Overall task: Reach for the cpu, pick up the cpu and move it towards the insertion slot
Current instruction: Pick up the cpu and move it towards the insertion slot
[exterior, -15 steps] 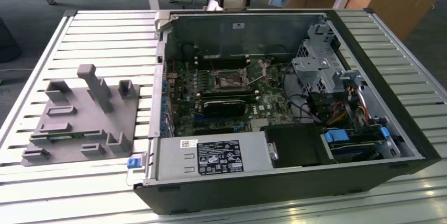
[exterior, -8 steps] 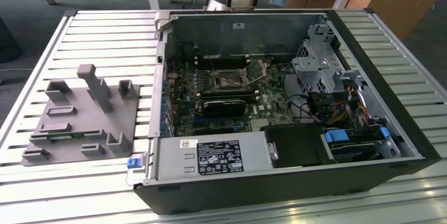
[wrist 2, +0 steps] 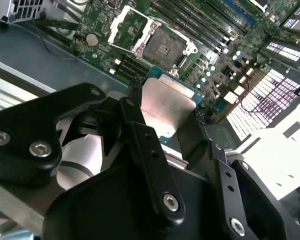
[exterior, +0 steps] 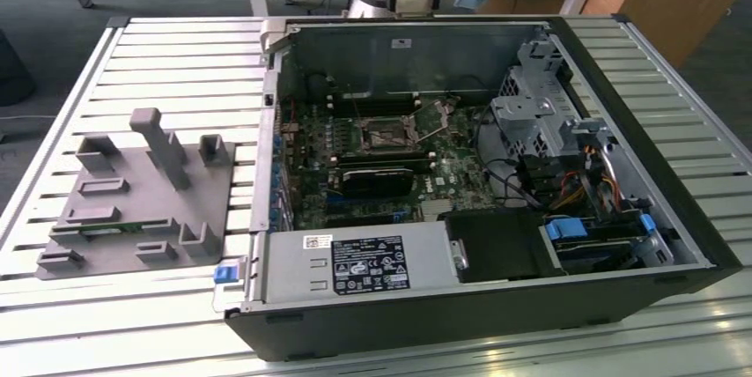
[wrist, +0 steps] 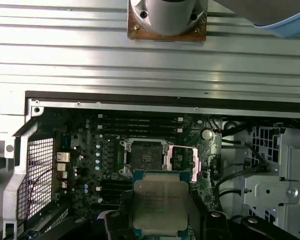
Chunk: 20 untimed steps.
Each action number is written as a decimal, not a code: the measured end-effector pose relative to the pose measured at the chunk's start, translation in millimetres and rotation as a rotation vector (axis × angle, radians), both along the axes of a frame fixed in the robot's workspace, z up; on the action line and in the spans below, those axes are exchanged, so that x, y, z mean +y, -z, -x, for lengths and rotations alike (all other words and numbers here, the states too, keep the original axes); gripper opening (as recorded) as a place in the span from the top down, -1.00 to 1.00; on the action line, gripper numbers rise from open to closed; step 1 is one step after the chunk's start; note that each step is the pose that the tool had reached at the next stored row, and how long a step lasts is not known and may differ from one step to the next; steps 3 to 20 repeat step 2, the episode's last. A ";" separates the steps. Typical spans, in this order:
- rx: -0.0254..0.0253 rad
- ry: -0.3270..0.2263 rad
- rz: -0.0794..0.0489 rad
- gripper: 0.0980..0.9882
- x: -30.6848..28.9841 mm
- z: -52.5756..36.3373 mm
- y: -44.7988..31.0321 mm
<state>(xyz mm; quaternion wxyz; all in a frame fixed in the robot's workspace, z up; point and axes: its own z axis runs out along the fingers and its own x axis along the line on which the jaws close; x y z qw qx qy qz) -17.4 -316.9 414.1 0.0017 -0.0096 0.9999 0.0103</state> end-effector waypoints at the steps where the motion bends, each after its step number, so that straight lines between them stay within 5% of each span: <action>1: 0.0000 0.000 0.000 0.03 0.0 0.0 0.0; 20: 0.0000 0.000 0.000 0.03 0.0 -0.1 0.0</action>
